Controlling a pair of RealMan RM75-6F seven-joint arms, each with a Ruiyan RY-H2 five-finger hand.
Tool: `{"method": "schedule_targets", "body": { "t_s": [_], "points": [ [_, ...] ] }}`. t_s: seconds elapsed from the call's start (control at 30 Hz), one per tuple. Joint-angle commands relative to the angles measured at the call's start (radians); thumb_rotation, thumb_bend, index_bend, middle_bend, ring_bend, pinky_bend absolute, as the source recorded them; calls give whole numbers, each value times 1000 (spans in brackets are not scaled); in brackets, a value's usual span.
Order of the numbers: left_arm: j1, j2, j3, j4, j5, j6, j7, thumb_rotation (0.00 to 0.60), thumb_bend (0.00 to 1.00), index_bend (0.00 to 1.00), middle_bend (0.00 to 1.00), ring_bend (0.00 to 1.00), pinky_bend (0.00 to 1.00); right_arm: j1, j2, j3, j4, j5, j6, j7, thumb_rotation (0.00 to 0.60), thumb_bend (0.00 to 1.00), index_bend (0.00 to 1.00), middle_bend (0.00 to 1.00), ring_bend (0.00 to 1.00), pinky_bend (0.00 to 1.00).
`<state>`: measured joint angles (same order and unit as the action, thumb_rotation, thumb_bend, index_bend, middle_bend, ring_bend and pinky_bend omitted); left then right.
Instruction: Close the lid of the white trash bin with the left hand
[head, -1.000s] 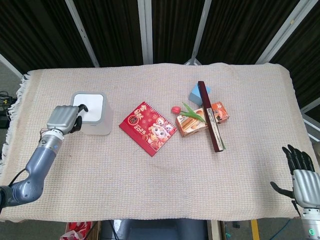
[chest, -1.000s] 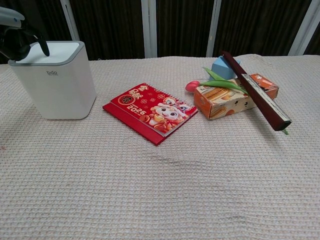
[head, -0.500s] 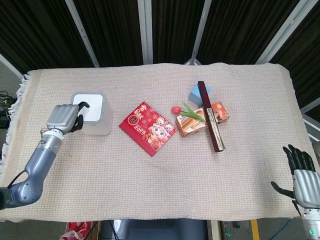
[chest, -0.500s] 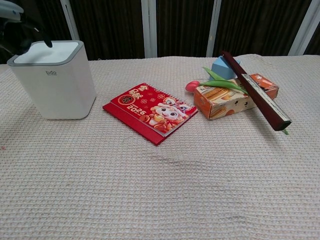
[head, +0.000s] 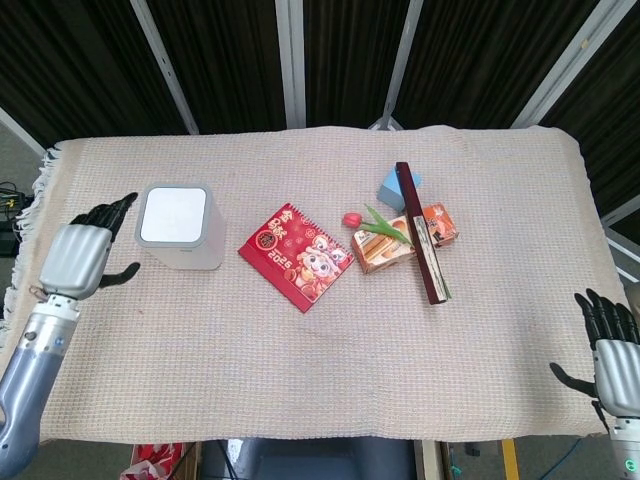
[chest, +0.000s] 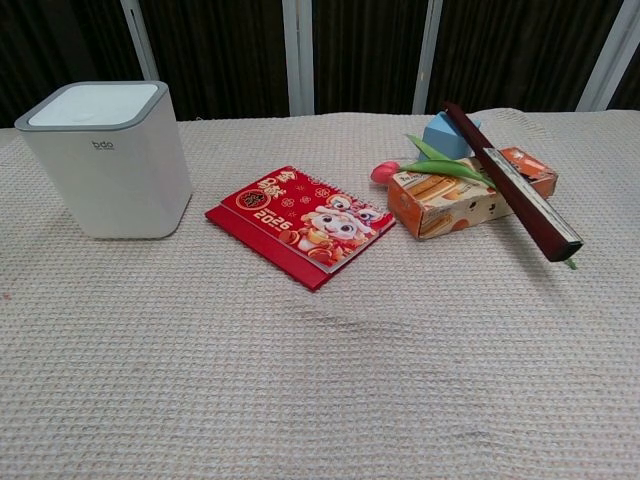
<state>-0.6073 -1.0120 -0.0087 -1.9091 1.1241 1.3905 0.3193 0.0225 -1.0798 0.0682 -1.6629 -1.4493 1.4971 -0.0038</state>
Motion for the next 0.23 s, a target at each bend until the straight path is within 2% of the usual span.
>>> {"method": "schedule_targets", "body": {
  "t_s": [0.03,0.1,0.23],
  "points": [
    [244,-81,182,124,217,182,-144,600,162,0,0,0,18,-4,0,4,6,-4,15,-15,600,194,0,0,0,0],
    [282,-87,197,163,247,205,-167,600,160,0,0,0,4,-6,0,5,8,-4,19,-18,600,194,0,0,0,0],
    [326,-99,193,224,290,251,-170,600,151,0,0,0,0,-7,-2,5,14,-9,27,-26,600,194,0,0,0,0]
  ]
}}
